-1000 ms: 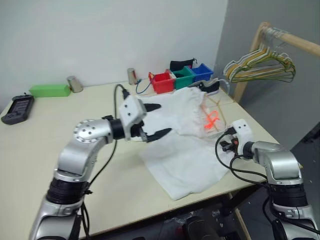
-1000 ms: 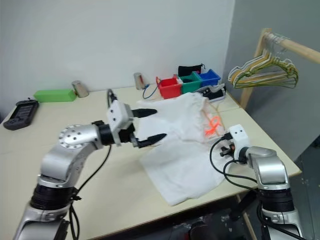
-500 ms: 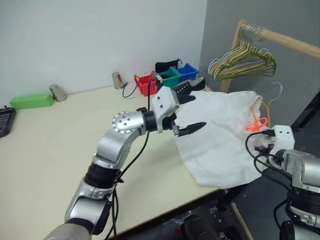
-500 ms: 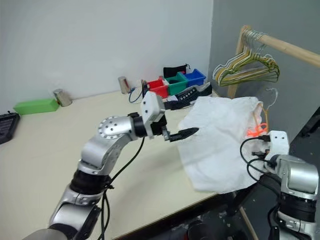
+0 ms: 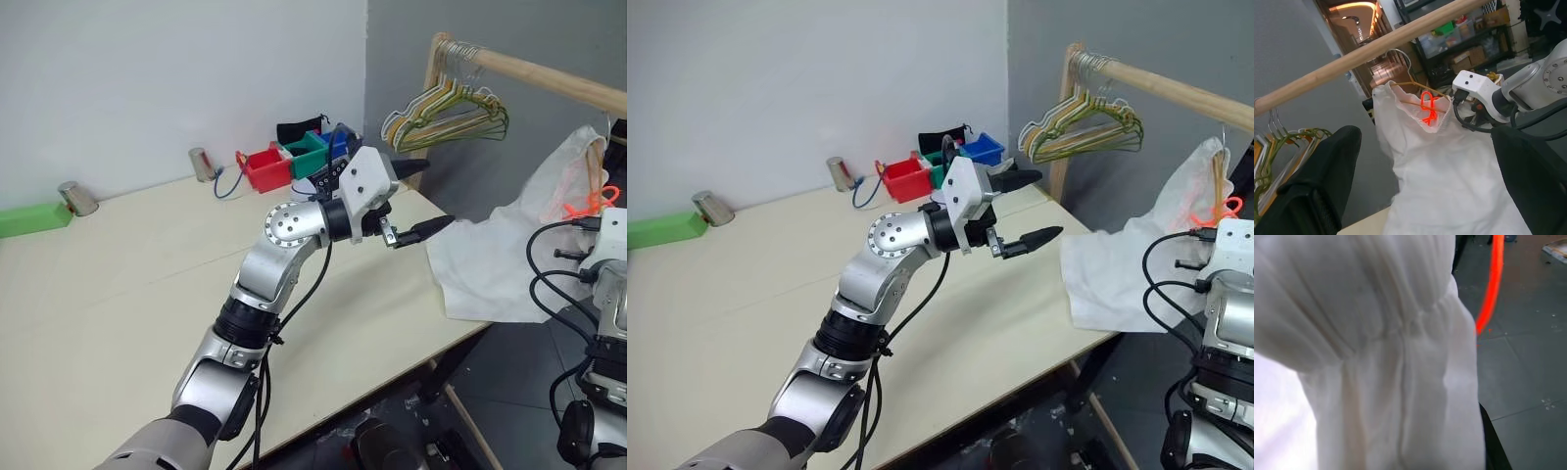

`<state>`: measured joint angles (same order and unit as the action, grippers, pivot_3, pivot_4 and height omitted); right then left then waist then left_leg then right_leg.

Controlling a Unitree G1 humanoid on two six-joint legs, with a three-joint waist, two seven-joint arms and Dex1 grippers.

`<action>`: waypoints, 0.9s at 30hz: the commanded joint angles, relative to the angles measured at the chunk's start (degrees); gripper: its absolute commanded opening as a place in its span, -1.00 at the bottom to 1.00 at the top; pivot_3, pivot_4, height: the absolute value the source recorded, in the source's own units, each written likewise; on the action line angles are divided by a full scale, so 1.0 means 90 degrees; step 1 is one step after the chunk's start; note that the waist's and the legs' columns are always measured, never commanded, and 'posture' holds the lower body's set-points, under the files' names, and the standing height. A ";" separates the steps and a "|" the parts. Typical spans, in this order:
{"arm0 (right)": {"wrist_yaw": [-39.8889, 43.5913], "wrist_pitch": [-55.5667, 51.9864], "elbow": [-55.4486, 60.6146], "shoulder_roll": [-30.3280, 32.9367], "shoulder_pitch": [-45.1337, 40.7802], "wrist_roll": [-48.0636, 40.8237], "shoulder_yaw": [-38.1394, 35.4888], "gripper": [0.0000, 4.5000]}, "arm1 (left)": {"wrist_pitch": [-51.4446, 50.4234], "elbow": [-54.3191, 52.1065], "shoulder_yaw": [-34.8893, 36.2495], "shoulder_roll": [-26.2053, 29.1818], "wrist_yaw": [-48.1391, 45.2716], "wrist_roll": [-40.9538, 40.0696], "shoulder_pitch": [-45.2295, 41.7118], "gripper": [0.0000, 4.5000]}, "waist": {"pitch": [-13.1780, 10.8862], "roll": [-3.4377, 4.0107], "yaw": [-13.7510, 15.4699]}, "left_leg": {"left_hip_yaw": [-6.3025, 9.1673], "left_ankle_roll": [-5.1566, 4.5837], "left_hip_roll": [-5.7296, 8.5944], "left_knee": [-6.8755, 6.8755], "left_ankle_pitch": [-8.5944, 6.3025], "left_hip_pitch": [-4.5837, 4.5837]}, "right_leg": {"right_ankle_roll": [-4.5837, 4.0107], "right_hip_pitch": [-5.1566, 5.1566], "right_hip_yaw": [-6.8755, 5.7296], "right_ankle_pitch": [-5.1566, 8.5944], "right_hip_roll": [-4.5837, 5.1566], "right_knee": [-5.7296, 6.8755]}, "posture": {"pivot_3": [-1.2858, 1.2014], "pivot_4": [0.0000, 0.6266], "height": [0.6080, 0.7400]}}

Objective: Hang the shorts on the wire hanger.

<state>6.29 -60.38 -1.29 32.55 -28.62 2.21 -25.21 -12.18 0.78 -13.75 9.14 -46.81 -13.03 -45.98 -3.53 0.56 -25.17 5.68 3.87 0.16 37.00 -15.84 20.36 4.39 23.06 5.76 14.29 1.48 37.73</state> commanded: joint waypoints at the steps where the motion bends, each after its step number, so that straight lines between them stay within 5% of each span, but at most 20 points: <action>1: 0.0043 0.0420 0.0382 0.0156 -0.0161 0.0014 0.0320 -1.00 | 0.0094 -0.0086 0.0069 0.0011 0.0050 0.0018 -0.0087 1.00 | 0.0000 0.0000 -0.0017 | -0.0001 -0.0001 0.0000 0.0000 -0.0001 -0.0001 | 0.0001 -0.0001 0.0000 0.0000 0.0000 0.0000 | -0.31 -1.00 1.00; 11: -0.0543 0.0913 0.0251 -0.0062 -0.0420 -0.0024 0.0166 -1.00 | 0.0085 -0.0101 0.0086 -0.0005 0.0065 0.0016 -0.0105 1.00 | 0.0000 -0.0001 -0.0025 | -0.0001 -0.0005 0.0001 0.0001 -0.0003 -0.0006 | 0.0006 -0.0012 0.0000 0.0002 0.0003 -0.0005 | -0.31 -1.00 1.00; 18: -0.1099 0.0528 0.0064 -0.0403 -0.0993 -0.0416 -0.0699 -1.00 | 0.0039 -0.0136 0.0078 -0.0009 0.0078 0.0013 -0.0092 1.00 | -0.0002 -0.0002 -0.0019 | -0.0001 -0.0008 0.0002 -0.0002 -0.0005 -0.0028 | 0.0007 -0.0037 -0.0001 0.0003 0.0003 -0.0011 | -0.31 -1.00 1.00; 27: -0.1278 -0.0122 0.0223 -0.0724 -0.1283 -0.0765 -0.0847 -1.00 | 0.0011 -0.0130 0.0088 0.0018 0.0084 0.0031 -0.0104 1.00 | -0.0001 0.0000 -0.0021 | -0.0001 -0.0067 0.0010 -0.0004 -0.0039 -0.0058 | 0.0023 -0.0108 0.0014 0.0011 0.0001 -0.0065 | -0.30 -1.00 1.00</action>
<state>-4.57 -61.45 -2.60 25.61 -37.69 -3.68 -32.00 -12.28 0.79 -13.70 9.09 -46.75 -12.85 -45.98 -3.53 0.56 -25.36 5.68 3.27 0.26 36.97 -16.19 19.85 4.61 22.06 5.90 14.40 1.49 37.13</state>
